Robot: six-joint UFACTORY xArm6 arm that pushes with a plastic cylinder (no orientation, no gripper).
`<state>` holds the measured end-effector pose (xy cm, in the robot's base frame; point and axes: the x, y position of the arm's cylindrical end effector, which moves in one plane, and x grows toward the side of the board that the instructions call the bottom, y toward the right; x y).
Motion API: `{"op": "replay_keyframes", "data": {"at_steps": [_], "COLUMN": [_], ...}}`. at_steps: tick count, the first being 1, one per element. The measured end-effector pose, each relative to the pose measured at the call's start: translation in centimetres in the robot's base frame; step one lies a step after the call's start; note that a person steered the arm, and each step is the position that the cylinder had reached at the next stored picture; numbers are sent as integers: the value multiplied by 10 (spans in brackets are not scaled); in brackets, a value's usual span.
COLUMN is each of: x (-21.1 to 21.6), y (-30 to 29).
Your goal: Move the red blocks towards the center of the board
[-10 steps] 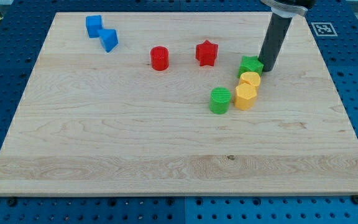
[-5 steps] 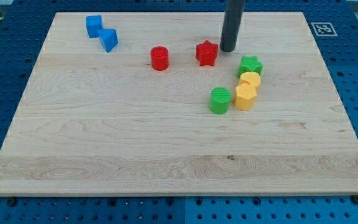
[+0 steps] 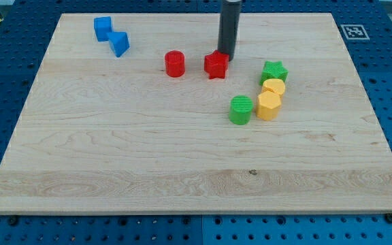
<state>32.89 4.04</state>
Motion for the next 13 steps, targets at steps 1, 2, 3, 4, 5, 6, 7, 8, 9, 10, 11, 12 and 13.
{"op": "replay_keyframes", "data": {"at_steps": [1, 2, 3, 4, 5, 6, 7, 8, 9, 10, 11, 12, 13], "x": [-1, -16, -37, -26, 0, 11, 27, 30, 30, 57, 74, 81, 106], "y": [-6, -20, -81, -96, -101, -100, -103, -104, -104, -104, -103, -124, -112]}}
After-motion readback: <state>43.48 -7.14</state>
